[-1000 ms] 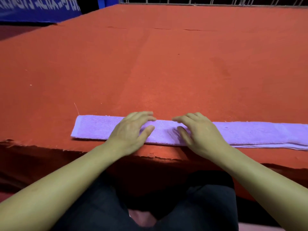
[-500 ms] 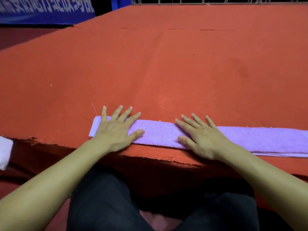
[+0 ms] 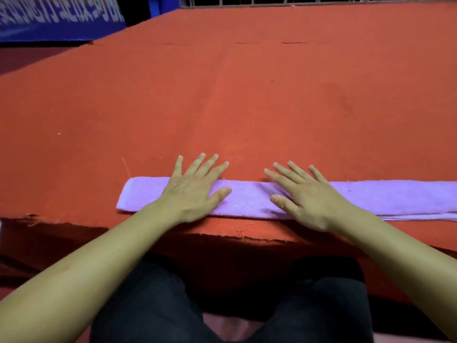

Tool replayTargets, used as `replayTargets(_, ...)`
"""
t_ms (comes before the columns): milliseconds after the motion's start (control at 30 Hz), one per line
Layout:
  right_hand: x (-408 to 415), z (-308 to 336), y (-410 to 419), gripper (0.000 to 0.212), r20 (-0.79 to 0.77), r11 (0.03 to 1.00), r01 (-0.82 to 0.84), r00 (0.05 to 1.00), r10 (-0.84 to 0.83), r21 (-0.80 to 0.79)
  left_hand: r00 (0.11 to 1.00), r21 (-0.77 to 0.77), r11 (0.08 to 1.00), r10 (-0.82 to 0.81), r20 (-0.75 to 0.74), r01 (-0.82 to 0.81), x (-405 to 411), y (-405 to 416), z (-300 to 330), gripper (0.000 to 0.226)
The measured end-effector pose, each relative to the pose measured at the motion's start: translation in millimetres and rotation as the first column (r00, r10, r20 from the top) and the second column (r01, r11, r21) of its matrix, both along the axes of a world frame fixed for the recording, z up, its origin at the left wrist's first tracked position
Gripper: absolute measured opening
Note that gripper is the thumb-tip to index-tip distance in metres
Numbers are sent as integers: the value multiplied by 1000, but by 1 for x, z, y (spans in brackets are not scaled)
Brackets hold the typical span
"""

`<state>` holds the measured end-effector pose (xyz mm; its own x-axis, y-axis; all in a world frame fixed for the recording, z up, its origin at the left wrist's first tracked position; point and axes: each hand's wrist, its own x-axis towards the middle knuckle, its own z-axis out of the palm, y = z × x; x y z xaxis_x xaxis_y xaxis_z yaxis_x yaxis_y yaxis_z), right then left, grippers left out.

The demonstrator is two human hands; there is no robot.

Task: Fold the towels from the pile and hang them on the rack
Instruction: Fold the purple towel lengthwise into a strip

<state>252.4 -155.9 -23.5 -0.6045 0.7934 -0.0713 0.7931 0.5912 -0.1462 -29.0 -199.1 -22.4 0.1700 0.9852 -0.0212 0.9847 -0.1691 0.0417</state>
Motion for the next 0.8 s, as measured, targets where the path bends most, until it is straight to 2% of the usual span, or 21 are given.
replayTargets(133,39,0,0,78,34,997,81,996,-82,21,978,-10,981,-194,74,195,89,19,-6,63)
replayTargets(267,86,-1,2,83,55,982,183,981,-186,43,955,-18,957,-288,67,290,161,38,-9,64)
replayTargets(333,115,-5,6,75,61,967,251,966,-253,48,945,-42,945,-322,47,324,189,46,-11,64)
replayTargets(433,154,-16,11,63,99,938,348,933,-347,12,934,-123,926,-358,8,357,213,55,-20,63)
replayTargets(567,173,-21,8,63,61,938,344,938,-341,-38,928,-222,908,-371,-29,355,220,62,-20,65)
replayTargets(667,190,-11,15,62,3,924,383,924,-383,13,919,-156,909,-394,-13,387,230,67,-3,66)
replayTargets(733,211,-12,20,62,23,890,454,890,-455,27,899,-96,894,-437,32,438,247,72,6,65)
replayTargets(800,228,-21,18,61,62,864,504,862,-502,-14,868,-116,860,-494,53,497,270,73,4,65)
